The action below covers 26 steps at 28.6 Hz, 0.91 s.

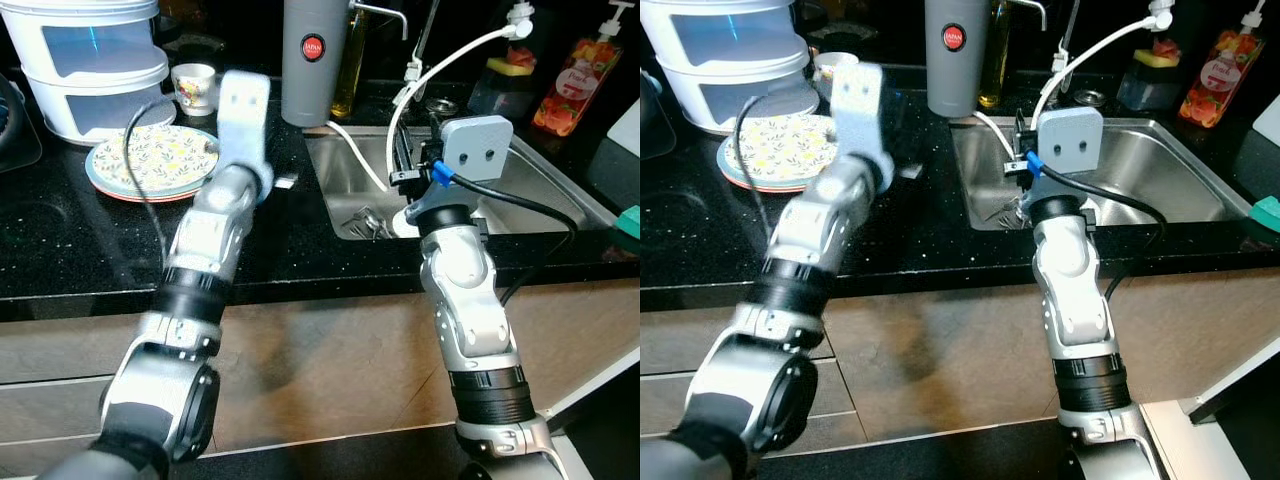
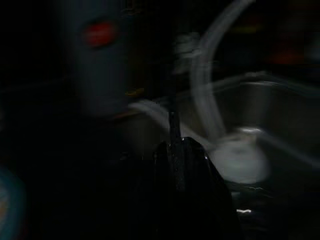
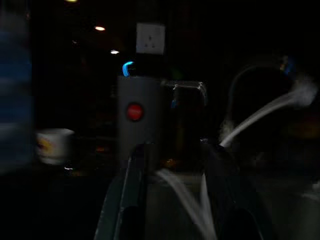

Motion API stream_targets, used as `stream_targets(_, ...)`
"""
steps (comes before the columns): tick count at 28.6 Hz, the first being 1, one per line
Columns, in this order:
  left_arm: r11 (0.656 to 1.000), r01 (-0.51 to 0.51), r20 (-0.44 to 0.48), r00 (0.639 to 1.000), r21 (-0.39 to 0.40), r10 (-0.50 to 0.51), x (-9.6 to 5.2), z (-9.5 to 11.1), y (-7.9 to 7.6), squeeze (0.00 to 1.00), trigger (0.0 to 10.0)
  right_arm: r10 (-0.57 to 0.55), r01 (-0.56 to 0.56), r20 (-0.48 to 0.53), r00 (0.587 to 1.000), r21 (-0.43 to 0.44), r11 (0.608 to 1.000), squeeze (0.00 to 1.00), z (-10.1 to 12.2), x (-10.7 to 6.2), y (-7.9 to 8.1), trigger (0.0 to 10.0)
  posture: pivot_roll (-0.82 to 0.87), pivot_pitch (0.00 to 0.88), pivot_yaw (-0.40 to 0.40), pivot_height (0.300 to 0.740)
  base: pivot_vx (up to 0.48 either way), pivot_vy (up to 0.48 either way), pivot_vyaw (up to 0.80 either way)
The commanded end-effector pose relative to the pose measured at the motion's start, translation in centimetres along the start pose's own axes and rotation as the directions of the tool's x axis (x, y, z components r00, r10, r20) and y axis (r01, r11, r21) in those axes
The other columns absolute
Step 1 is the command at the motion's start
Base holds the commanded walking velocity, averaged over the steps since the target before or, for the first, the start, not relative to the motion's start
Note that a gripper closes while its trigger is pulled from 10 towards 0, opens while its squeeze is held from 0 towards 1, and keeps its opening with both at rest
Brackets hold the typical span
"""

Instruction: Kitchen organization

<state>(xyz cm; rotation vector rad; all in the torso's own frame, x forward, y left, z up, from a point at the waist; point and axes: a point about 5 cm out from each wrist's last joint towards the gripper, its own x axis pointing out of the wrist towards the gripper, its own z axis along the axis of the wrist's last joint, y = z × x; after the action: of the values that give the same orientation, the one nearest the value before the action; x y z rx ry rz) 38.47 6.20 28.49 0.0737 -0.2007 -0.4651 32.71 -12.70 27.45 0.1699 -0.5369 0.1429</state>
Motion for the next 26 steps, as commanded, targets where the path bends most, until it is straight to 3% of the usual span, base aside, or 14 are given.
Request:
stream_targets(1, 0.99, 0.138, 0.104, 0.985, 0.009, -0.138, -0.3, 1.5, -1.5, 0.0, 10.0, 0.073, -0.069, -0.013, 0.997, 0.183, 0.981, 0.0, 0.7, -0.1, 0.1, 10.0, 0.03, 0.015, -0.041, 0.74, 0.0, 0.0, 0.0)
stream_targets(3, 0.975, 0.221, 0.162, 0.962, 0.02, -0.221, -1.2, 2.3, -1.7, 0.0, 10.0, 0.16, -0.152, 0.01, 0.987, 0.371, 0.916, 0.0, 1.4, -0.5, 0.7, 10.0, 0.03, 0.016, -0.039, 0.74, 0.0, 0.0, 0.0)
stream_targets(4, 0.966, 0.258, 0.19, 0.947, 0.023, -0.258, -1.8, 2.6, -1.5, 0.0, 10.0, 0.203, -0.201, 0.045, 0.978, 0.451, 0.87, 0.0, 2.0, -0.8, 1.0, 10.0, 0.03, 0.017, -0.039, 0.74, 0.0, 0.0, 0.0)
stream_targets(5, 0.953, 0.303, 0.233, 0.926, 0.018, -0.298, -2.8, 3.3, -0.9, 0.0, 10.0, 0.247, -0.256, 0.096, 0.964, 0.58, 0.774, 0.0, 2.8, -1.1, 1.2, 10.0, 0.03, 0.017, -0.039, 0.74, 0.0, 0.0, 0.0)
stream_targets(6, 0.947, 0.322, 0.257, 0.914, 0.006, -0.313, -3.4, 3.7, -0.4, 0.0, 10.0, 0.257, -0.269, 0.109, 0.96, 0.607, 0.748, 0.0, 3.0, -1.2, 1.2, 10.0, 0.04, 0.016, -0.047, 0.74, 0.0, 0.0, 0.0)
stream_targets(12, 0.927, 0.375, 0.306, 0.881, 0.012, -0.36, -4.8, 4.6, 0.5, 0.0, 10.0, 0.258, -0.27, 0.116, 0.959, 0.643, 0.716, 0.0, 3.0, -1.2, 1.0, 10.0, 0.04, 0.013, -0.056, 0.74, 0.0, 0.0, 0.0)
stream_targets(16, 0.906, 0.418, 0.304, 0.856, 0.067, -0.418, -5.8, 4.6, 0.8, 0.0, 10.0, 0.282, -0.29, 0.127, 0.951, 0.683, 0.67, 0.0, 3.4, -1.1, 0.7, 10.0, 0.05, 0.006, -0.06, 0.74, 0.0, 0.0, 0.0)
stream_targets(21, 0.883, 0.464, 0.29, 0.837, 0.074, -0.464, -6.1, 4.1, 0.0, 0.0, 10.0, 0.313, -0.312, 0.135, 0.94, 0.708, 0.633, 0.0, 3.7, -1.1, 0.7, 10.0, 0.05, 0.003, -0.063, 0.74, 0.0, 0.0, 0.0)
stream_targets(23, 0.864, 0.501, 0.282, 0.821, 0.059, -0.496, -6.3, 3.7, -0.8, 0.0, 10.0, 0.33, -0.337, 0.161, 0.93, 0.735, 0.589, 0.0, 4.2, -1.2, 0.8, 10.0, 0.05, 0.0, -0.064, 0.74, 0.0, 0.0, 0.0)
stream_targets(26, 0.857, 0.512, 0.282, 0.816, 0.054, -0.506, -6.3, 3.6, -1.1, 0.0, 10.0, 0.335, -0.344, 0.169, 0.927, 0.738, 0.58, 0.0, 4.4, -1.2, 0.8, 10.0, 0.04, 0.0, -0.065, 0.74, 0.0, 0.0, 0.0)
